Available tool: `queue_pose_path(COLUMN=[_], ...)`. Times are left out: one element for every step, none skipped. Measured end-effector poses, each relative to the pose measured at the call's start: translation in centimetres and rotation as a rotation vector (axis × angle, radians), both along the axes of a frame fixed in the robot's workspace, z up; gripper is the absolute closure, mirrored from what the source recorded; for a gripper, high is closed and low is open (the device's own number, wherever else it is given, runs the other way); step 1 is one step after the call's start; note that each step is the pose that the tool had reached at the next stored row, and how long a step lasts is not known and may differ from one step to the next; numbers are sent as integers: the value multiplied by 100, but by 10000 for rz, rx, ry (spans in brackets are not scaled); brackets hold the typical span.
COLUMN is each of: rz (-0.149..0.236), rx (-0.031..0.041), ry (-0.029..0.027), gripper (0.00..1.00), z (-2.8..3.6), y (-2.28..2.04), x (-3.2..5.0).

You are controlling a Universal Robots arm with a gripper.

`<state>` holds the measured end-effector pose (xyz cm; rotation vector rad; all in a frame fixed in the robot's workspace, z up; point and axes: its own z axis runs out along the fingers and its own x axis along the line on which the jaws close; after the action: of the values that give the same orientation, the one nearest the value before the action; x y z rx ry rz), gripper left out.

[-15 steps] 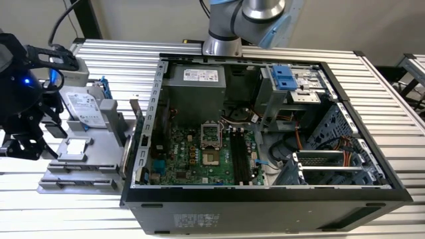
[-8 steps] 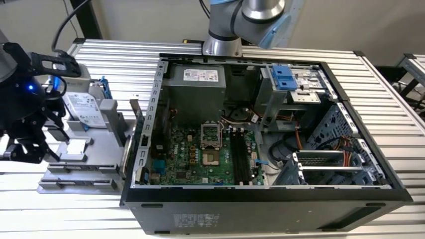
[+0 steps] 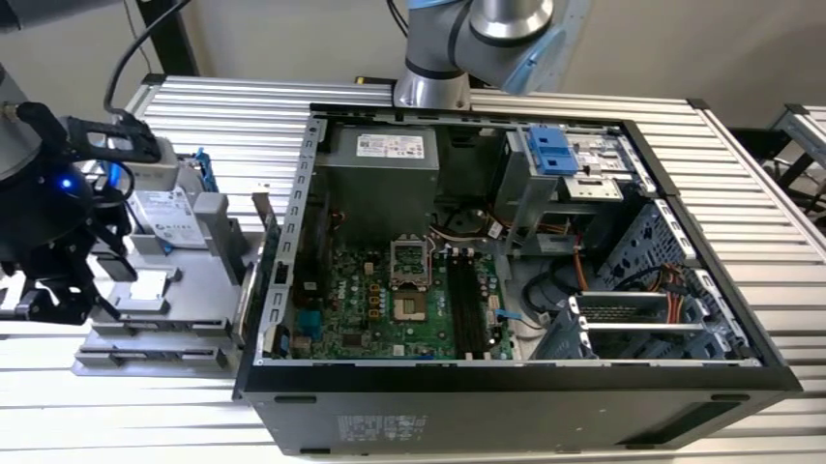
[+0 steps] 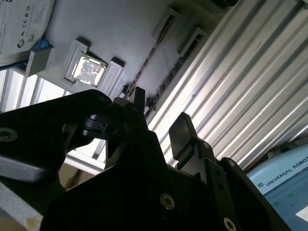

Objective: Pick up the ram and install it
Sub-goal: 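Pick up the ram and move it above insertion slot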

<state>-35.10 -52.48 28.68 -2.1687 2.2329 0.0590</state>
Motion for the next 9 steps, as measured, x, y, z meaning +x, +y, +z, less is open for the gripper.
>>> queue_pose_path(rz=[15,43,87,133,154,160,163,166,167], rx=[0,1,3,3,3,4,4,5,4], ry=[0,0,0,0,0,0,2,4,8], gripper=[0,0,0,0,0,0,0,0,0], z=[-16,-31,-43,-55,-67,-79,-91,-104,-116], y=[-1,-2,-3,-3,-4,-4,-4,-4,-4], x=[-1,-3,-8,-12,-16,-18,-20,-21,-22])
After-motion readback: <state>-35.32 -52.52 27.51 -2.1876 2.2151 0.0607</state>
